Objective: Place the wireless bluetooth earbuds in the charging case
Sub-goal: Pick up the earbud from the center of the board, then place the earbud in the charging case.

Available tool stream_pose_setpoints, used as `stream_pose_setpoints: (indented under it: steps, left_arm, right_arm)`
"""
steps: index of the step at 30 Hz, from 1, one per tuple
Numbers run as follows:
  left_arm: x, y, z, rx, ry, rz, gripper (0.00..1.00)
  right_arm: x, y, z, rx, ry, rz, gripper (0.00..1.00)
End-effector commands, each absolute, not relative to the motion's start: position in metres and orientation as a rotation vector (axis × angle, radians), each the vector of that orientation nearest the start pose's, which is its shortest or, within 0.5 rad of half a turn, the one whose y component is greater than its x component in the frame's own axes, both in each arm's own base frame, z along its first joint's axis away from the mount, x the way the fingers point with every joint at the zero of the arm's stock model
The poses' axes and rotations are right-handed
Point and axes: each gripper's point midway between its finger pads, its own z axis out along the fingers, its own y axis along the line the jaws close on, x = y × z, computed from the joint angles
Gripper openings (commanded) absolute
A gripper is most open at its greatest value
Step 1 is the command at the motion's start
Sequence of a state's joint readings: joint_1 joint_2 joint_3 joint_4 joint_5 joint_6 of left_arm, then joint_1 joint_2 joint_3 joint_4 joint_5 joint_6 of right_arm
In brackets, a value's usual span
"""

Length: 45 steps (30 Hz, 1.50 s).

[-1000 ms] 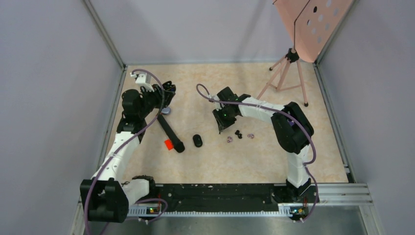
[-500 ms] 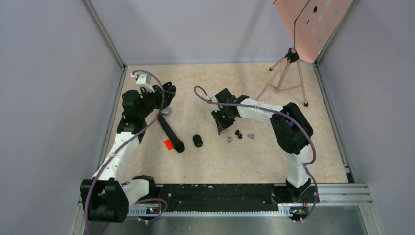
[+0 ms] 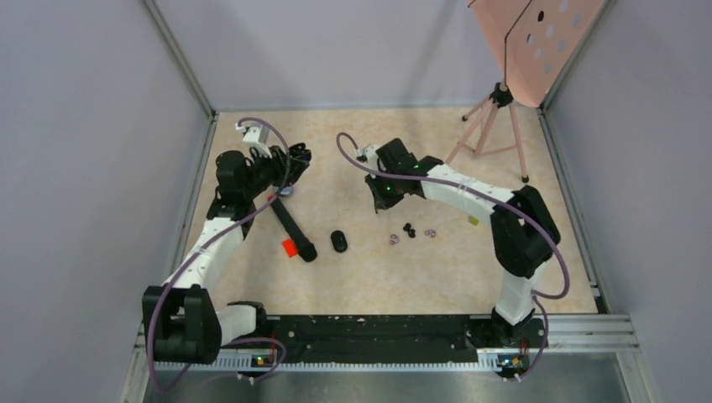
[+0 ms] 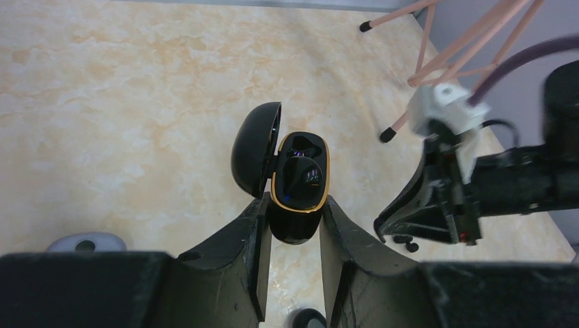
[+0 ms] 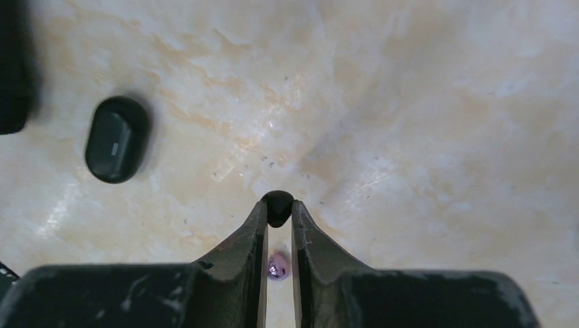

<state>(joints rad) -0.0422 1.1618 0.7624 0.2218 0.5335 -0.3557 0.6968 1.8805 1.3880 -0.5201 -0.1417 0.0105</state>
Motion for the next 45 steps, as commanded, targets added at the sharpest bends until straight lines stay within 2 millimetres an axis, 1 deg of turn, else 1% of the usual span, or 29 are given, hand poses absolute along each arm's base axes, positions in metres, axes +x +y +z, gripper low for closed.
stream_pose_setpoints:
  steps: [1,2,4,6,9,11,14,18,21,23,29,34,38,45]
  left_arm:
    - [0.372,-0.135,0.264,0.252,1.663,-0.817,0.00]
    - [0.373,-0.139,0.266,0.271,1.647,-0.825,0.00]
    - [0.374,-0.146,0.275,0.307,1.616,-0.840,0.00]
    - [0.373,-0.156,0.285,0.342,1.586,-0.863,0.00]
    - [0.371,-0.170,0.303,0.384,1.534,-0.903,0.00]
    - [0.369,-0.181,0.313,0.412,1.508,-0.937,0.00]
    - [0.370,-0.193,0.325,0.428,1.488,-0.989,0.00]
    - [0.365,-0.207,0.343,0.470,1.447,-1.051,0.00]
    - [0.361,-0.213,0.355,0.496,1.415,-1.073,0.00]
    - [0.358,-0.216,0.363,0.515,1.391,-1.084,0.00]
    - [0.347,-0.223,0.377,0.581,1.334,-1.101,0.00]
    - [0.339,-0.227,0.381,0.633,1.291,-1.086,0.00]
    - [0.338,-0.227,0.383,0.636,1.280,-1.082,0.00]
    - [0.339,-0.226,0.386,0.631,1.271,-1.074,0.00]
  right_arm:
    - [0.349,0.305,0.168,-0.881,2.159,0.487,0.00]
    - [0.352,0.305,0.183,-0.866,2.112,0.495,0.00]
    - [0.360,0.306,0.219,-0.831,1.992,0.506,0.00]
    - [0.365,0.308,0.266,-0.795,1.833,0.526,0.00]
    - [0.365,0.312,0.326,-0.752,1.611,0.551,0.00]
    - [0.364,0.315,0.359,-0.733,1.489,0.551,0.00]
    - [0.360,0.320,0.398,-0.724,1.341,0.538,0.00]
    - [0.354,0.328,0.429,-0.724,1.204,0.511,0.00]
    - [0.352,0.333,0.438,-0.708,1.167,0.513,0.00]
    - [0.351,0.338,0.442,-0.695,1.164,0.524,0.00]
    - [0.351,0.350,0.440,-0.680,1.179,0.549,0.00]
    - [0.355,0.355,0.437,-0.683,1.191,0.550,0.00]
    - [0.357,0.359,0.433,-0.691,1.199,0.550,0.00]
    - [0.353,0.363,0.428,-0.722,1.199,0.537,0.00]
